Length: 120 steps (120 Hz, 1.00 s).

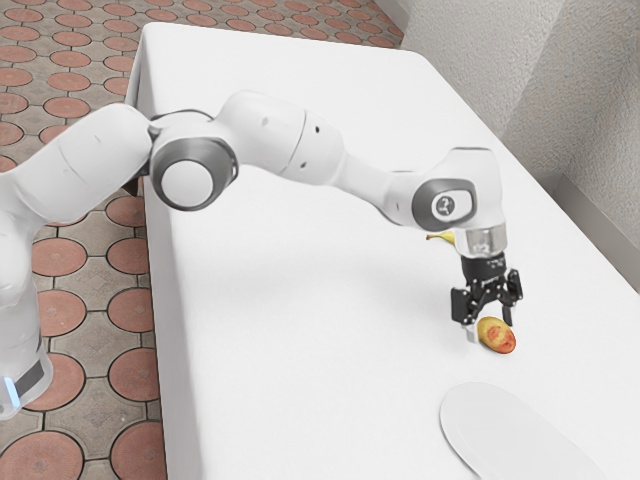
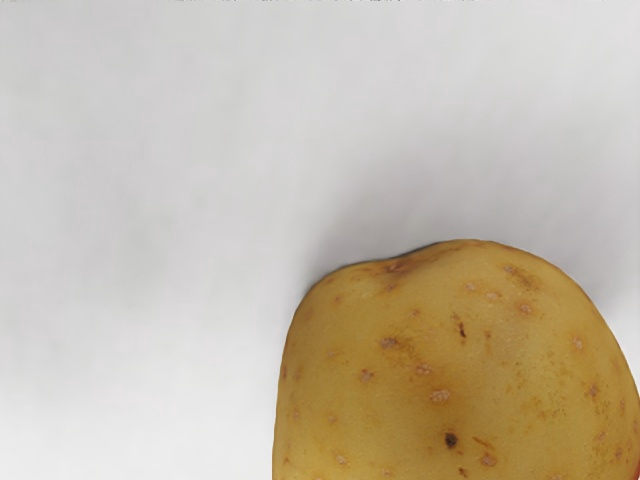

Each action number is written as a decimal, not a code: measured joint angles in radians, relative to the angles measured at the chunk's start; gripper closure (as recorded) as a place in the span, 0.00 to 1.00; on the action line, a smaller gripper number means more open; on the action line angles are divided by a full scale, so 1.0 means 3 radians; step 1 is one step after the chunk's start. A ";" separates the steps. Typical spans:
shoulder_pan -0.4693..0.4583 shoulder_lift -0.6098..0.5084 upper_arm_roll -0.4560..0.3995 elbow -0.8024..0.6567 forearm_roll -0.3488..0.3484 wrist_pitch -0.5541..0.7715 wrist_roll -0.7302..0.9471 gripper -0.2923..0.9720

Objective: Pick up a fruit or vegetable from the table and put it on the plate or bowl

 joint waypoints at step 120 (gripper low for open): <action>-0.0217 -0.0423 0.0093 -0.0099 -0.0058 -0.0007 0.0090 0.57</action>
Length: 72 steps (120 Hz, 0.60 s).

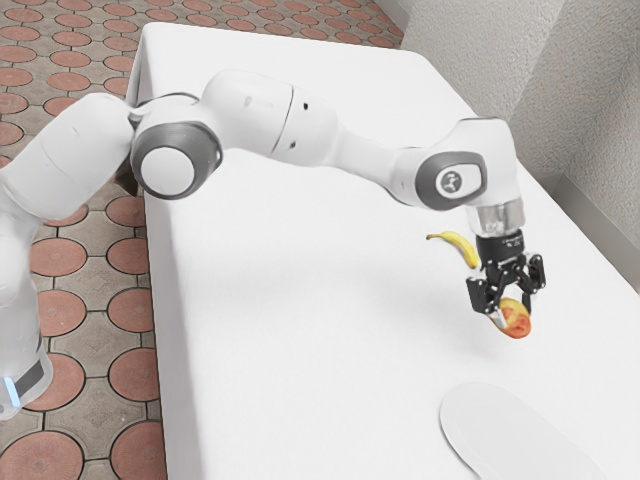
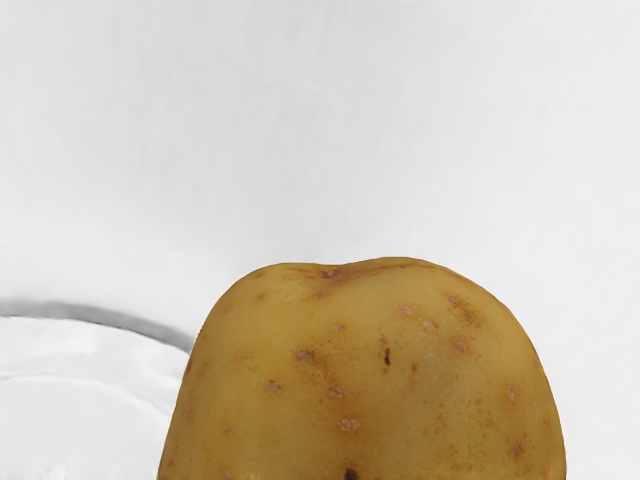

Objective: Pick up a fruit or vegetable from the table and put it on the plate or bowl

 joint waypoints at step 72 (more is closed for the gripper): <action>-0.1020 -0.0046 0.0028 -0.0104 -0.0004 -0.0003 -0.0105 0.54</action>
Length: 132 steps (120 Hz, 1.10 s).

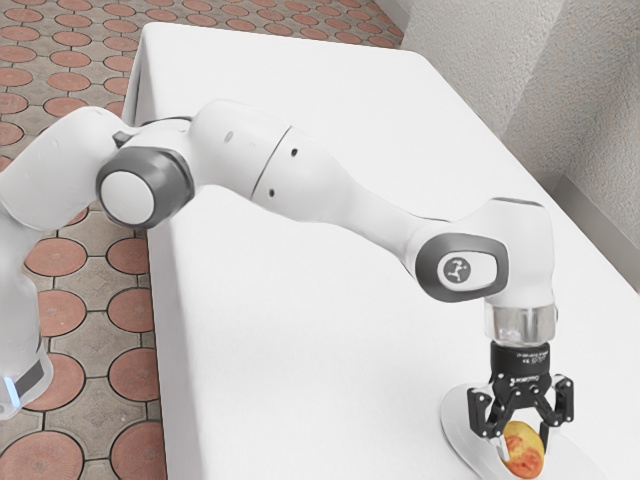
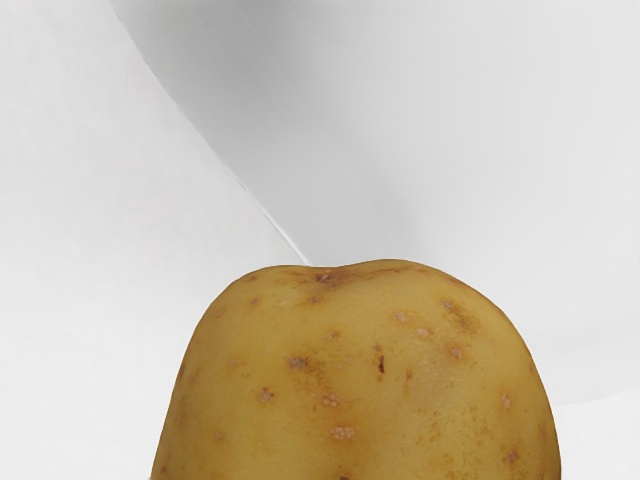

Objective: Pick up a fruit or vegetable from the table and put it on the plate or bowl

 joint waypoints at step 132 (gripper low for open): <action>0.0695 -0.1577 0.1427 -0.0578 0.0677 -0.1255 -0.0229 0.23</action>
